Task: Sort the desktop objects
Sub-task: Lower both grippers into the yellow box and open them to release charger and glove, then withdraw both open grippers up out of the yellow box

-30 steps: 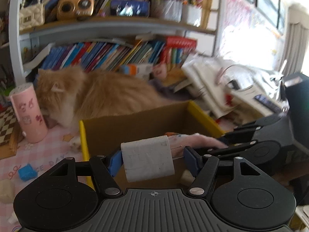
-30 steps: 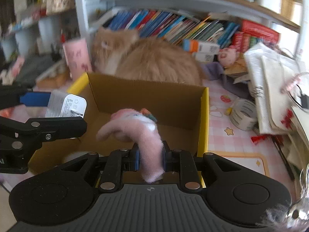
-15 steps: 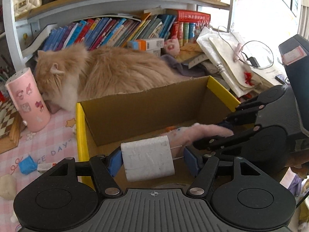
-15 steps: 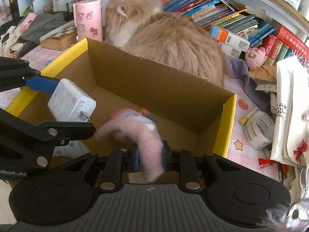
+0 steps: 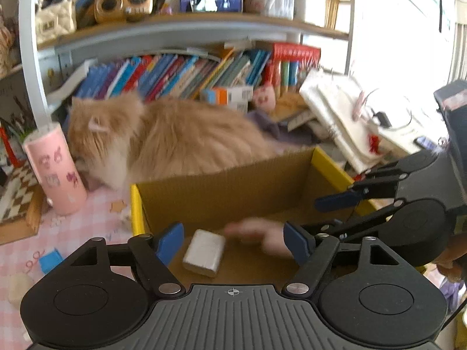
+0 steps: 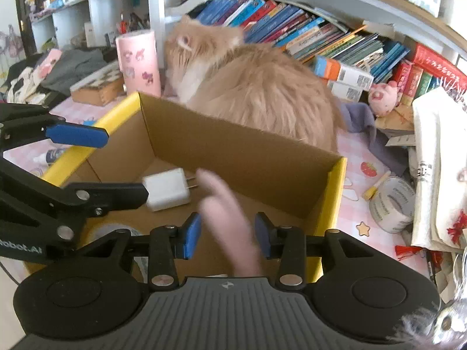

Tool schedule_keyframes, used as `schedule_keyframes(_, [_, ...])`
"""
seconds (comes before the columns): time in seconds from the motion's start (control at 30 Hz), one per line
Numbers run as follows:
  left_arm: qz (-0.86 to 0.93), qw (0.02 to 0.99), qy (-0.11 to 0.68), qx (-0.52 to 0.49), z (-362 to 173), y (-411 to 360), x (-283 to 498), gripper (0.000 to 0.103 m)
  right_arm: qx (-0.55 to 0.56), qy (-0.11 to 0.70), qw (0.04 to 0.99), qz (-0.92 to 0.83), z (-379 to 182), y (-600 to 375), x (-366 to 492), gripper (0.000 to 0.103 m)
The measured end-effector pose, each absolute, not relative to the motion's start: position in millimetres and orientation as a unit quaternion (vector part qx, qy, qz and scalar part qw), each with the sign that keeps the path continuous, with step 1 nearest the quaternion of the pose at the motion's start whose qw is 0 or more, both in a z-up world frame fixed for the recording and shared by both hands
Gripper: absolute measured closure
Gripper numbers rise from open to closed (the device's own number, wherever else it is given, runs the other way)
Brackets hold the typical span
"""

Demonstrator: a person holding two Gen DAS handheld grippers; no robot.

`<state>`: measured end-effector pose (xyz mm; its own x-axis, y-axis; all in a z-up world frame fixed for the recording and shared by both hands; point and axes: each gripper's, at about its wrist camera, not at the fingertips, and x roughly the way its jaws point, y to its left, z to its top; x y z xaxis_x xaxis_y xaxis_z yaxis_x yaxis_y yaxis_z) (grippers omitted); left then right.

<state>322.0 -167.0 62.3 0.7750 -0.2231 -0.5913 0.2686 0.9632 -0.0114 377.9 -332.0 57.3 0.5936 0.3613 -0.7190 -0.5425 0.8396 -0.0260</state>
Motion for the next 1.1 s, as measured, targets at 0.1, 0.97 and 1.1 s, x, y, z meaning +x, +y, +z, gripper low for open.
schedule_keyframes(0.1, [-0.13,0.947,0.293,0.035,71,-170,315,0.025,-0.112,0.362,0.89,0.254,64,-337,372,0.065])
schedule_keyframes(0.97, [-0.098,0.969,0.225,-0.015,105,-140,222,0.024,-0.089,0.269,0.932,0.224,105,-349,273,0.052])
schedule_keyframes(1.1, [-0.1,0.969,0.227,-0.013,104,-133,210,0.024,-0.084,0.264,0.938,0.209,105,-347,258,0.051])
